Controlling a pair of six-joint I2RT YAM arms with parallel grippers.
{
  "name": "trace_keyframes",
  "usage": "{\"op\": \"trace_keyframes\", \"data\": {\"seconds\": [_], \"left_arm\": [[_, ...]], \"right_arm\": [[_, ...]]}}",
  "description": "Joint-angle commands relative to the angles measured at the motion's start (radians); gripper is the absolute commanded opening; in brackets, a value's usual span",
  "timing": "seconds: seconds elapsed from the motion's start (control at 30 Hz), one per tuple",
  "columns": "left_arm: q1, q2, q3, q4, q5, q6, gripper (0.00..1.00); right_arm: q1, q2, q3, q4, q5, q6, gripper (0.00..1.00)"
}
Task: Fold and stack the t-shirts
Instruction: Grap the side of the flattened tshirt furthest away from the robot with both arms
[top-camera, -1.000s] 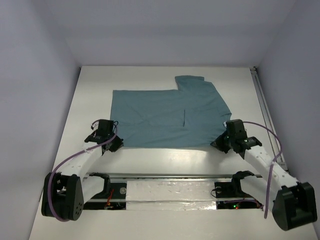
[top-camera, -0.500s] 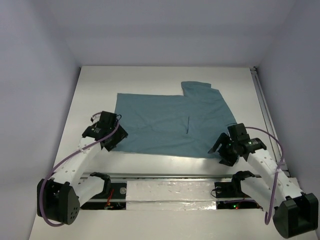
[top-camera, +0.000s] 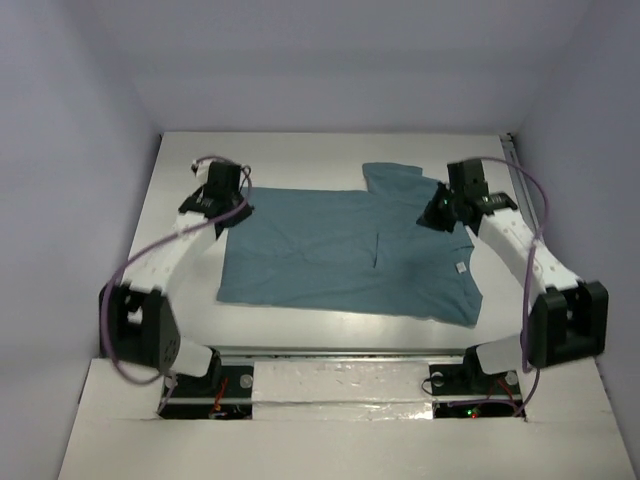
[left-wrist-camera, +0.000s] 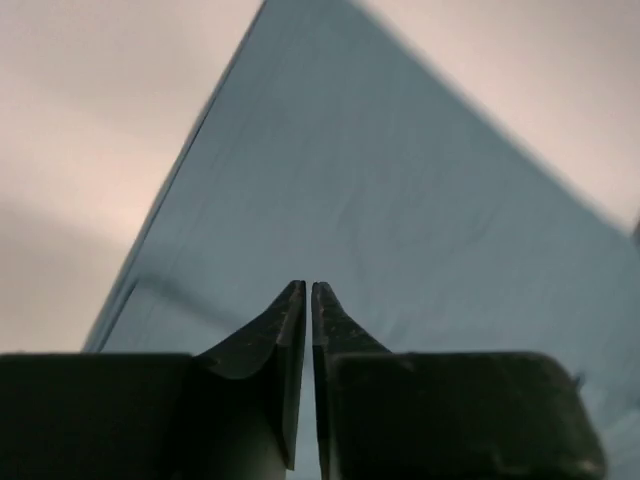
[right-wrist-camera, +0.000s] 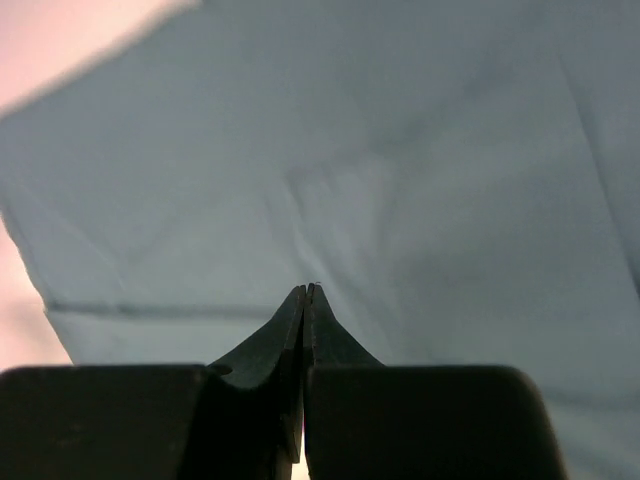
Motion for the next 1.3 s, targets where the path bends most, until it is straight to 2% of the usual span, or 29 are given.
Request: {"op": "trace_keyframes", "data": {"seconds": [0.0, 0.03, 0.13, 0.23, 0.27, 0.3, 0.37, 0.4, 0.43, 0.5, 0.53, 0.63, 0.67, 0.77, 0.8, 0.97, 1.07, 1.17, 1.27], "left_arm": [[0.081, 0.174, 0.172, 0.191, 0.019, 0.083, 0.00], [0.096, 0.263, 0.203, 0.204, 0.022, 0.082, 0.00], [0.156, 0.400, 0.315, 0.216, 0.037, 0.069, 0.00], [0.193, 0.460, 0.365, 0.253, 0.085, 0.063, 0.00], [0.205, 0.474, 0.399, 0.251, 0.068, 0.066, 0.03], [0.205, 0.487, 0.421, 0.248, 0.061, 0.072, 0.15], [0.205, 0.537, 0.467, 0.207, 0.060, 0.082, 0.21], [0.205, 0.553, 0.499, 0.193, 0.059, 0.082, 0.25], [0.205, 0.579, 0.507, 0.193, 0.059, 0.086, 0.30], [0.205, 0.608, 0.542, 0.185, 0.050, 0.098, 0.33], [0.205, 0.640, 0.554, 0.169, 0.045, 0.100, 0.33], [0.205, 0.713, 0.614, 0.138, 0.057, 0.118, 0.37], [0.205, 0.732, 0.631, 0.132, 0.065, 0.125, 0.37], [0.205, 0.796, 0.692, 0.102, 0.065, 0.140, 0.37], [0.205, 0.813, 0.723, 0.093, 0.064, 0.143, 0.37], [0.205, 0.881, 0.773, 0.075, 0.076, 0.155, 0.40], [0.205, 0.913, 0.793, 0.066, 0.083, 0.157, 0.41], [0.205, 0.930, 0.795, 0.069, 0.088, 0.158, 0.41], [0.205, 0.941, 0.803, 0.072, 0.088, 0.164, 0.41]], "right_arm": [[-0.020, 0.117, 0.175, 0.170, 0.040, -0.097, 0.00], [-0.038, 0.192, 0.210, 0.179, 0.041, -0.099, 0.00], [-0.102, 0.293, 0.311, 0.245, -0.021, -0.086, 0.00], [-0.173, 0.453, 0.474, 0.229, -0.028, -0.097, 0.00], [-0.187, 0.538, 0.520, 0.228, -0.034, -0.124, 0.00], [-0.201, 0.588, 0.625, 0.222, -0.042, -0.135, 0.00], [-0.225, 0.696, 0.760, 0.177, -0.059, -0.163, 0.00], [-0.225, 0.803, 0.825, 0.166, -0.048, -0.169, 0.00], [-0.236, 0.859, 0.952, 0.153, -0.049, -0.172, 0.00], [-0.236, 1.024, 1.095, 0.092, -0.057, -0.185, 0.00], [-0.236, 1.078, 1.240, 0.060, -0.052, -0.194, 0.00], [-0.236, 1.218, 1.390, -0.008, -0.045, -0.224, 0.23], [-0.236, 1.231, 1.410, -0.002, -0.048, -0.229, 0.37], [-0.236, 1.246, 1.379, 0.018, -0.074, -0.223, 0.56], [-0.236, 1.249, 1.347, 0.020, -0.086, -0.212, 0.58], [-0.236, 1.242, 1.249, 0.061, -0.167, -0.151, 0.60], [-0.236, 1.226, 1.183, 0.078, -0.195, -0.129, 0.54], [-0.227, 1.179, 1.090, 0.136, -0.197, -0.111, 0.53], [-0.227, 1.160, 1.066, 0.138, -0.203, -0.108, 0.50]]}}
